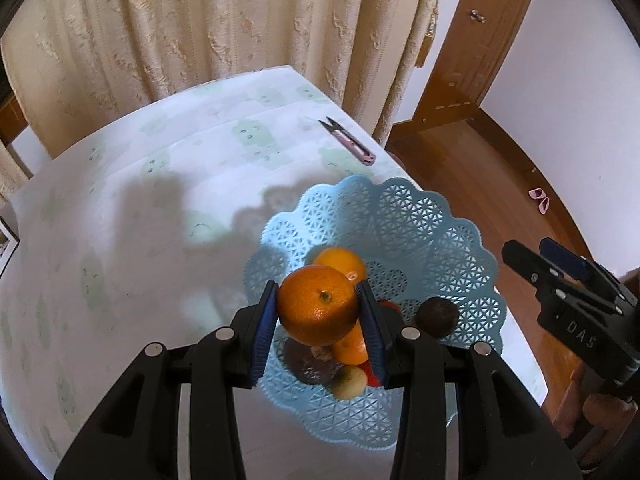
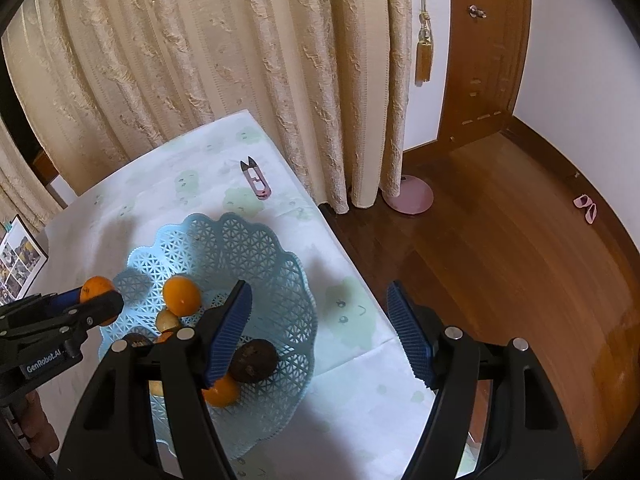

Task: Organize fruits
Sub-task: 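Lower the orange into the basket and open the left tool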

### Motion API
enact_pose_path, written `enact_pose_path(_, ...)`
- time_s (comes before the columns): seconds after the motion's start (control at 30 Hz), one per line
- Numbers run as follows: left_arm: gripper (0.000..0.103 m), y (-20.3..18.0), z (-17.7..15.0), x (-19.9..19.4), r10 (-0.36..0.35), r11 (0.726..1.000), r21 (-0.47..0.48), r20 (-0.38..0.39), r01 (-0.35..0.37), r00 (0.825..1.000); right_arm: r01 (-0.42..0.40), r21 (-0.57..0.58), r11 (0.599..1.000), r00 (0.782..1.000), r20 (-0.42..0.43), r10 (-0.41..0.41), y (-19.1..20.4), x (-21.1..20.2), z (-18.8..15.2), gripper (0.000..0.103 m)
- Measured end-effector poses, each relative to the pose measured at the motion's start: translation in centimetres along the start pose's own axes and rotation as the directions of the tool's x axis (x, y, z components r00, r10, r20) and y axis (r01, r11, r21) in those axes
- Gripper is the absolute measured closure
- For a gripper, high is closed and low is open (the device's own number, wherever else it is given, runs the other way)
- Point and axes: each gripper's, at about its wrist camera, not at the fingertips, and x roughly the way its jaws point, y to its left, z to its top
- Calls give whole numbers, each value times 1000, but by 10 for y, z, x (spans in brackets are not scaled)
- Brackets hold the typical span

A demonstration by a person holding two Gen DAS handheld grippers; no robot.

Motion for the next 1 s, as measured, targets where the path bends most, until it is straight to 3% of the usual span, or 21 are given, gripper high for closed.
enact_pose_path(1.0,63,-52,20,21,-63,992,110,-19,65,998,44,87,995,999,-19,-43,-30,-5,-17,31)
